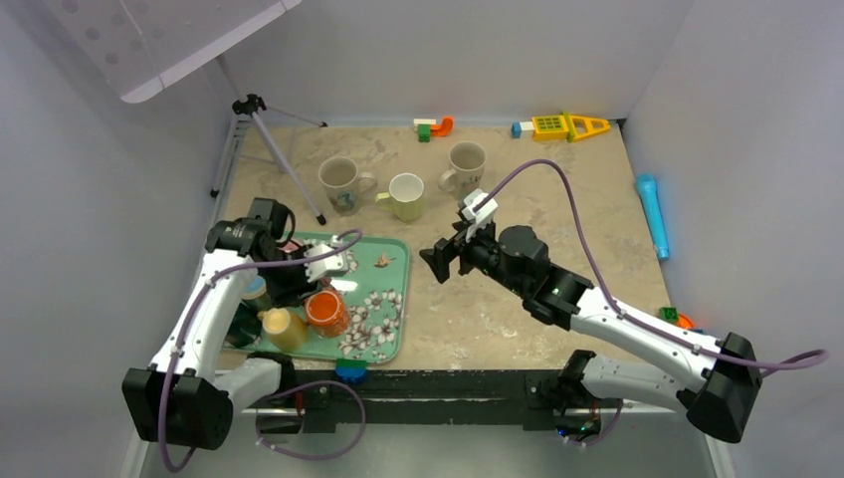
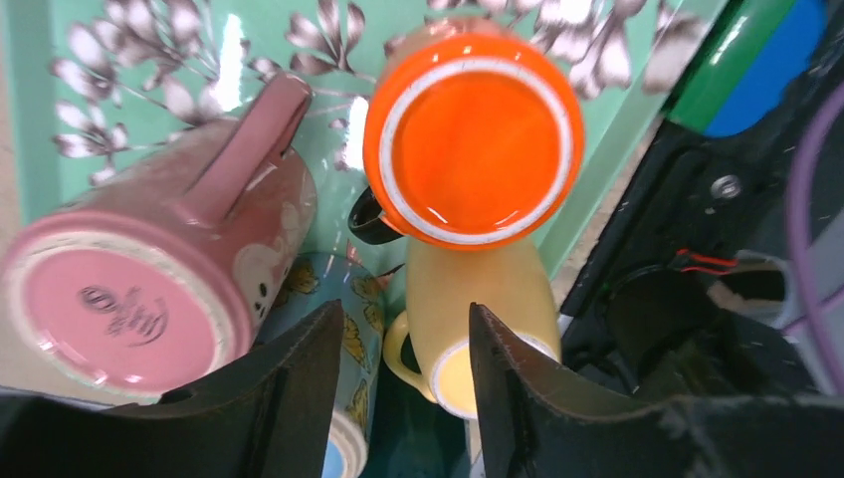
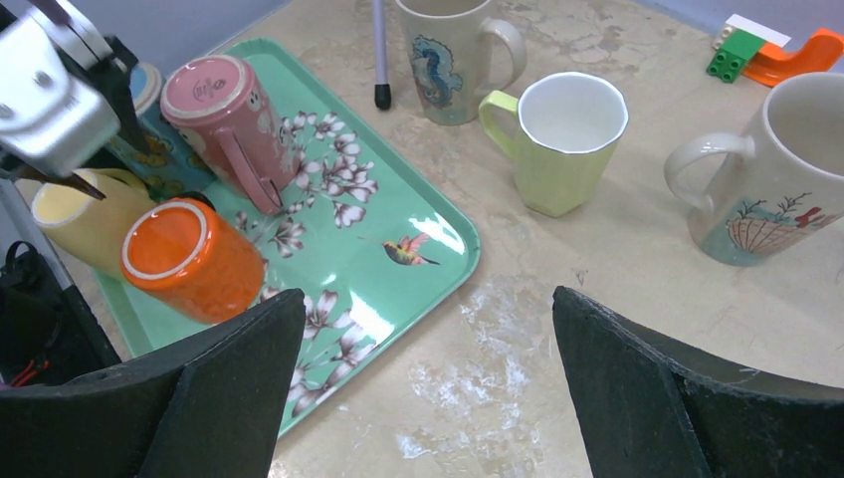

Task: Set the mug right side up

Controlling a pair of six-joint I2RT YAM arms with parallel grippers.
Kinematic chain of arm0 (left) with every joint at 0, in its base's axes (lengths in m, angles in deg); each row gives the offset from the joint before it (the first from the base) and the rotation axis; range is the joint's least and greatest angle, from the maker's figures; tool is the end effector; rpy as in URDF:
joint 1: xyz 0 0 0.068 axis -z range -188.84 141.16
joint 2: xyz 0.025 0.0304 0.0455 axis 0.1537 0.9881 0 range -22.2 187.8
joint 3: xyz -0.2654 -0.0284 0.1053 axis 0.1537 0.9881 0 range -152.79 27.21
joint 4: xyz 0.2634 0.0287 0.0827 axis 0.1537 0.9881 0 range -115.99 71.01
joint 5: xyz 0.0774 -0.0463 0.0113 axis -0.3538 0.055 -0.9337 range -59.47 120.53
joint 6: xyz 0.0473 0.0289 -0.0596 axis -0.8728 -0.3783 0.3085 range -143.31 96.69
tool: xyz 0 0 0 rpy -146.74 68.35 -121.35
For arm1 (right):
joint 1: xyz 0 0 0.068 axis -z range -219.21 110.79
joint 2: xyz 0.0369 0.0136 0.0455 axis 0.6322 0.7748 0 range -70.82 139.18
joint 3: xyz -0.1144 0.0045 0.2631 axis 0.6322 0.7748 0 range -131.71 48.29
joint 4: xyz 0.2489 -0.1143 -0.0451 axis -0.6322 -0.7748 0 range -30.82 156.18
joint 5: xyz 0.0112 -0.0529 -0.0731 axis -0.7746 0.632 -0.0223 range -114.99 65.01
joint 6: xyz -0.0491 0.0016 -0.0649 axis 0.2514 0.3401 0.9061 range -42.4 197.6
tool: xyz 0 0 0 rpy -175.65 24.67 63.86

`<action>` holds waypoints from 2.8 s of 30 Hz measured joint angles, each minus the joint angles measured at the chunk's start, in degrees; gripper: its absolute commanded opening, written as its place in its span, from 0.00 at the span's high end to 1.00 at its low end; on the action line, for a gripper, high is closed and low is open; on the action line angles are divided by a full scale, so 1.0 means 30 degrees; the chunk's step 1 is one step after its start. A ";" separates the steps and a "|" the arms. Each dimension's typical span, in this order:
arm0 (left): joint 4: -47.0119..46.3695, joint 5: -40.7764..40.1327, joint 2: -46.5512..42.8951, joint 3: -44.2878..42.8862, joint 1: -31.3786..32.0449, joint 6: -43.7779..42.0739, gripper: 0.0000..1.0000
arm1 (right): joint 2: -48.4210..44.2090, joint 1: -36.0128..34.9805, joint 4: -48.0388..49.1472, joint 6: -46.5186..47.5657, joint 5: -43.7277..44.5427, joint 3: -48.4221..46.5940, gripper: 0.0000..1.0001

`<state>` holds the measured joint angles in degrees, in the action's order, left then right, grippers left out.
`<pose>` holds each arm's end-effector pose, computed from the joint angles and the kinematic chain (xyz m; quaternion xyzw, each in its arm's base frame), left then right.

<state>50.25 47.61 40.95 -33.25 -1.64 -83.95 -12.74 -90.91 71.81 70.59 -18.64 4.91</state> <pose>0.1820 -0.0439 0.2709 0.5612 0.8088 -0.0891 0.1517 0.1821 0.2179 0.3186 -0.2556 0.7163 0.2809 0.5854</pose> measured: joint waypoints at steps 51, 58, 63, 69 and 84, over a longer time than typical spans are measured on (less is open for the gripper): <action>-0.9231 0.4619 0.2696 0.6477 0.2907 -0.0401 0.63 | 0.0277 0.0000 0.0415 -0.0248 -0.0525 0.0007 0.02; -0.9267 0.4218 0.3963 0.6033 0.3920 0.0415 1.00 | 0.0277 0.0000 0.0423 -0.0372 -0.0525 0.0007 0.02; -0.8276 0.4539 0.3949 0.5523 0.3898 0.1588 1.00 | 0.0277 0.0000 0.0423 -0.0546 -0.0539 0.0007 0.02; -0.6972 0.5464 0.3920 0.2419 0.3614 0.5034 1.00 | 0.0168 0.0000 0.0299 -0.0976 -0.0459 0.0007 0.02; -0.8262 1.2626 0.0809 -0.5268 0.2827 1.6648 1.00 | -0.1989 0.0554 0.5668 -0.8735 -0.3089 0.0423 0.16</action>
<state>25.47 85.49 43.38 -49.06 6.84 -34.00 -18.71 -89.25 88.82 44.39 -27.91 6.18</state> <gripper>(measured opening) 0.190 0.893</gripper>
